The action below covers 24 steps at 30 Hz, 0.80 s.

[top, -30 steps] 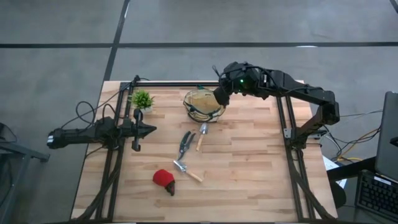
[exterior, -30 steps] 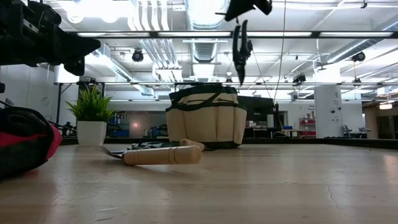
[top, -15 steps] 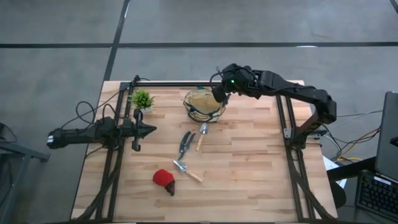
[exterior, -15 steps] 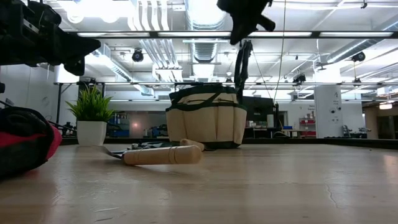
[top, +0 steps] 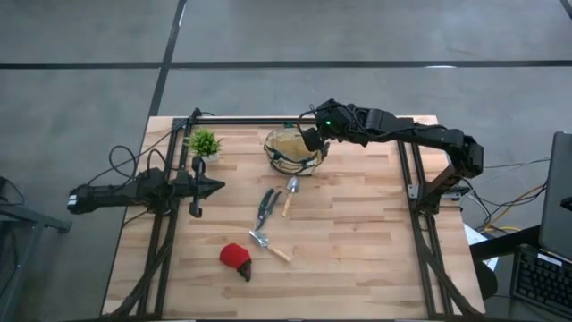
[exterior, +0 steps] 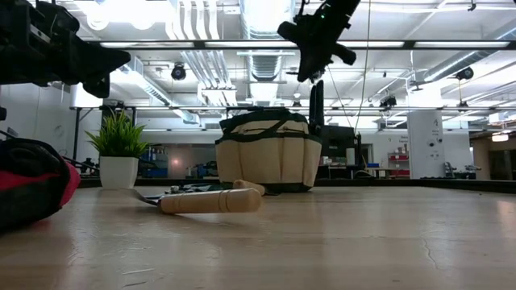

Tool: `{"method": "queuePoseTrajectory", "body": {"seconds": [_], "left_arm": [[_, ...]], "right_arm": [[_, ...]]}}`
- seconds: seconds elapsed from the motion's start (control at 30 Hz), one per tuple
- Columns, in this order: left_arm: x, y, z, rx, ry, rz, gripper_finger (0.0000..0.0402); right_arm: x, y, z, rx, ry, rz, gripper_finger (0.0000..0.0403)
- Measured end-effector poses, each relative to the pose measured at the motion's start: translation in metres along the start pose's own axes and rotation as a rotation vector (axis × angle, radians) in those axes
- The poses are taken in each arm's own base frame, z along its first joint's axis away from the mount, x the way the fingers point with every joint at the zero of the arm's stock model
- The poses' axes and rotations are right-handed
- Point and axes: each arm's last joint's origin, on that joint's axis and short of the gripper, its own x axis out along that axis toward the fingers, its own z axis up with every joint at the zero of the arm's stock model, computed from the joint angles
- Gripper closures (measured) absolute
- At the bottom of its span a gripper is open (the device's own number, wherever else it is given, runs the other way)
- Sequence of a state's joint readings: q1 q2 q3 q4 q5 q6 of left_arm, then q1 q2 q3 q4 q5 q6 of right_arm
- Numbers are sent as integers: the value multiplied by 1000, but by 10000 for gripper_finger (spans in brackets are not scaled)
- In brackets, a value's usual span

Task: Pick & Place Garden tools in Gardening bag
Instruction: Put the bottom green shear scissors into the brown gardening bag

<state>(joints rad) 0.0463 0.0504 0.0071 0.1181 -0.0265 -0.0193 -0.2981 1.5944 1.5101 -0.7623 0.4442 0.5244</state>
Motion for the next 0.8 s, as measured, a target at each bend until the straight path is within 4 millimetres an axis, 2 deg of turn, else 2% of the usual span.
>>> {"method": "queuePoseTrajectory", "body": {"seconds": [0.23,0.57,0.8], "left_arm": [[0,0,0,0,0,0,392],[0,0,0,0,0,0,392],[0,0,0,0,0,0,392]], "right_arm": [[11,2,-6,99,-28,20,395],[7,10,5,180,-87,149,394],[15,8,-7,151,-29,112,394]]}}
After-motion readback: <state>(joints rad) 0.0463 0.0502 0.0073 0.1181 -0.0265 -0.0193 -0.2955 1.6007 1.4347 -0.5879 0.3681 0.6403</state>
